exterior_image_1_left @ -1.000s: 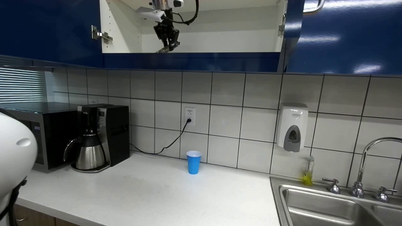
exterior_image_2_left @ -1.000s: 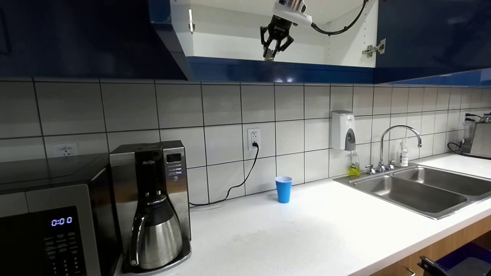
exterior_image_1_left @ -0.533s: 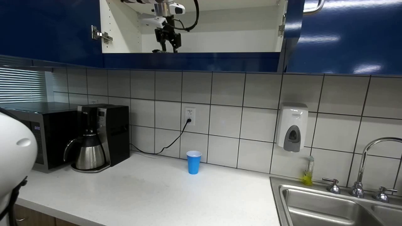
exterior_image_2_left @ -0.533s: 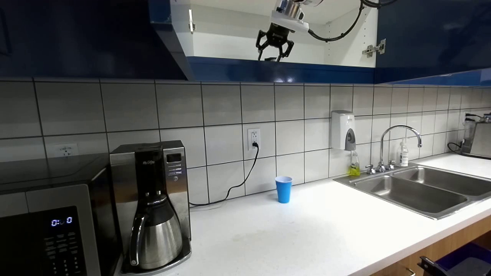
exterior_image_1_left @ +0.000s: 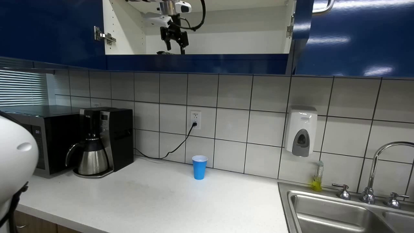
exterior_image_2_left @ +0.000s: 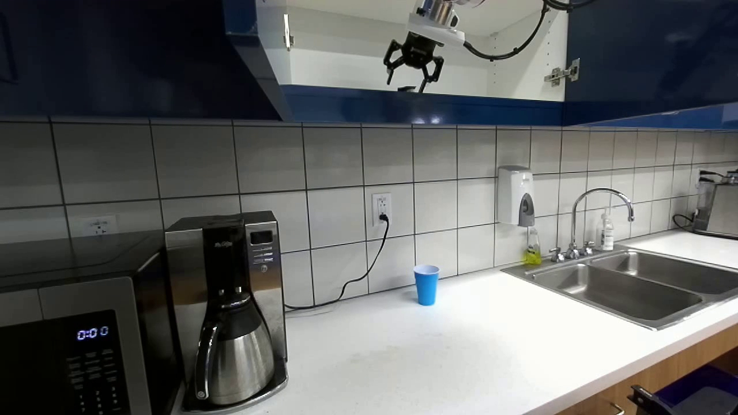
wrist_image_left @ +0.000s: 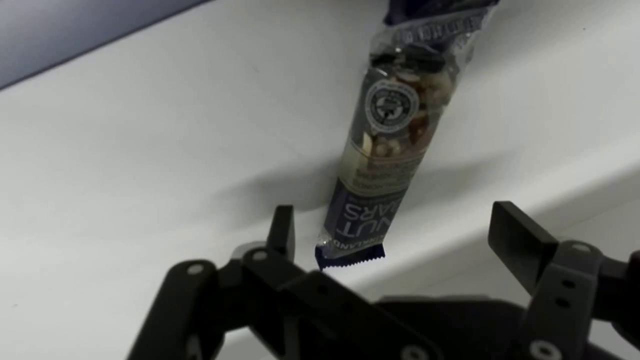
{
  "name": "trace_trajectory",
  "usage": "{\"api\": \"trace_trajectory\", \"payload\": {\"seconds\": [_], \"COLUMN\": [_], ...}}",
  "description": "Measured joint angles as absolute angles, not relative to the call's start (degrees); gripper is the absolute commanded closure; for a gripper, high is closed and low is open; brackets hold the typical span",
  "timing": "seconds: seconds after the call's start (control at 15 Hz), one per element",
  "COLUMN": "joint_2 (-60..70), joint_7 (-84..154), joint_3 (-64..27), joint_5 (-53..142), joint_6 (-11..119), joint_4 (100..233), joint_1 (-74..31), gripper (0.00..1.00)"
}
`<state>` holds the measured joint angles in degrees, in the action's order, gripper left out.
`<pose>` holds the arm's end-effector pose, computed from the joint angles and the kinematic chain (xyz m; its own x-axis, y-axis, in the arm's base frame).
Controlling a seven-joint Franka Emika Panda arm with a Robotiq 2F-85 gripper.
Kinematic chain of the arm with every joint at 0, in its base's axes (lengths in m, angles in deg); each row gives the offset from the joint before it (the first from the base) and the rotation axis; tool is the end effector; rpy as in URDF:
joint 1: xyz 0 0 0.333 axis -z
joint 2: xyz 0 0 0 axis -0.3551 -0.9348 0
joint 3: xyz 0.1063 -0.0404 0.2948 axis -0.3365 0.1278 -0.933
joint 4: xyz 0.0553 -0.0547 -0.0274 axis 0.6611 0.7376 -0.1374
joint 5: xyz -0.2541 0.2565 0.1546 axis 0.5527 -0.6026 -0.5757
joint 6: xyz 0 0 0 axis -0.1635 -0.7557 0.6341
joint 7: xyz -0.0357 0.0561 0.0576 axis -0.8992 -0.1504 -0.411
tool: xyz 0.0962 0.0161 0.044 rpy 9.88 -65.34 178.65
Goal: Pick up the object from the counter and put it in the cabinet
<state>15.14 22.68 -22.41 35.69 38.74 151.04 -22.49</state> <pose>0.6194 0.0228 0.7335 0.7865 -0.3109 0.5336 -0.1963 -0.9451 -0.2613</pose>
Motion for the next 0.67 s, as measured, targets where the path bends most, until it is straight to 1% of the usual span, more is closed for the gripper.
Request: {"api": "trace_trajectory", "payload": {"seconds": [0.67], "joint_2": [21.2], "joint_7": [22.9], "joint_3": [-20.5], "joint_5": [35.5], "joint_6": [37.6], "joint_4": [153.9], "joint_1": [-22.2], "gripper": [0.0]}}
